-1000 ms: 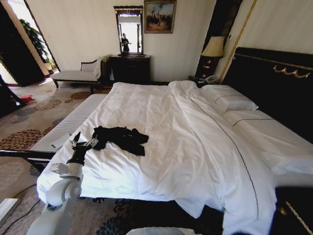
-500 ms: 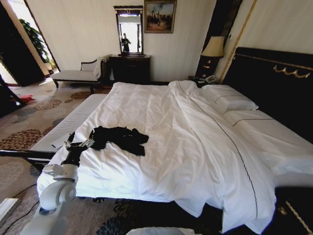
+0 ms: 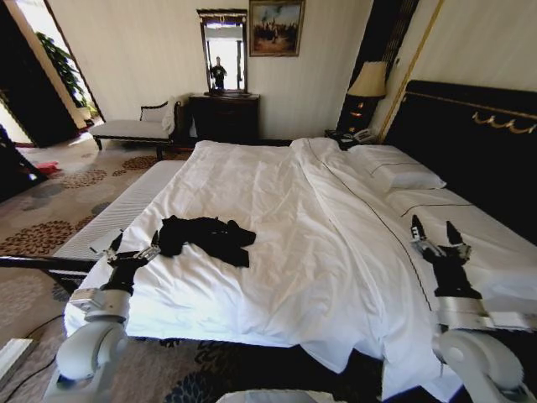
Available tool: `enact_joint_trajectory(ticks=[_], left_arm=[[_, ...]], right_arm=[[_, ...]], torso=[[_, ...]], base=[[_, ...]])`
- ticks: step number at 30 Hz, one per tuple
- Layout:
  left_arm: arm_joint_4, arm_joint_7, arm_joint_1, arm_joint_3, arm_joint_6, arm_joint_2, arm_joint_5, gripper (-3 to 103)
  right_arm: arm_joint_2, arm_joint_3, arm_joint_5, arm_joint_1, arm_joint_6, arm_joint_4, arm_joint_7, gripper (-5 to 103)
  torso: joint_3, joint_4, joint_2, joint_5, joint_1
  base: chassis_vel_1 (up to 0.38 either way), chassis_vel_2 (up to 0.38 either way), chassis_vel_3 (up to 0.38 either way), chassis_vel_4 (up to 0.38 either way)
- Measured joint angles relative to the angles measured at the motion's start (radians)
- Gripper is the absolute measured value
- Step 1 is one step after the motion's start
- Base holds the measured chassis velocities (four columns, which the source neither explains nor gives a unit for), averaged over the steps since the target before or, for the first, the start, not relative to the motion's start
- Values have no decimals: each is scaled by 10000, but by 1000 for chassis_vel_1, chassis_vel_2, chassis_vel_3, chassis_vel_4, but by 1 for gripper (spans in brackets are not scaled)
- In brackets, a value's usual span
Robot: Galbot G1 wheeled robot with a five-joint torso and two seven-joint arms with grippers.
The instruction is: Fold the clothes on the bed.
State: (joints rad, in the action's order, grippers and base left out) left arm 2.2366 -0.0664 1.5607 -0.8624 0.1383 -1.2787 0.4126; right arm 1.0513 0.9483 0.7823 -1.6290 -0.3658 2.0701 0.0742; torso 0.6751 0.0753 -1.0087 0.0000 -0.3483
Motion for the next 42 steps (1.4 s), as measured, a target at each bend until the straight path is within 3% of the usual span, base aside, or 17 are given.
enact_joint_trajectory(ticks=[2,14,27,42], left_arm=[[82,-41,223,-164,-71,-228,-138,100],[521,37,625,-468,-509,-861,158,100],[691,62,563,-582,-602,-684,581,100],[437,60,348,-413,-641,-541,489,100]], right_arm=[[-79,-553,-233,517,-196,-502,-19,100],[-290,-2264,-628,1711,-573,-1234,471,100],[114,-1978,-1281,1498,-792,-1214,864,100],[660,-1262,-1722,1049,-871,-1046,866,100]], torso=[[1,-8,0,4,-1],[-1,-3,0,0,-1],[0,0,0,0,-1],[-1,0,0,-1,0]], base=[[0,0,0,0],[0,0,0,0],[0,0,0,0],[0,0,0,0]])
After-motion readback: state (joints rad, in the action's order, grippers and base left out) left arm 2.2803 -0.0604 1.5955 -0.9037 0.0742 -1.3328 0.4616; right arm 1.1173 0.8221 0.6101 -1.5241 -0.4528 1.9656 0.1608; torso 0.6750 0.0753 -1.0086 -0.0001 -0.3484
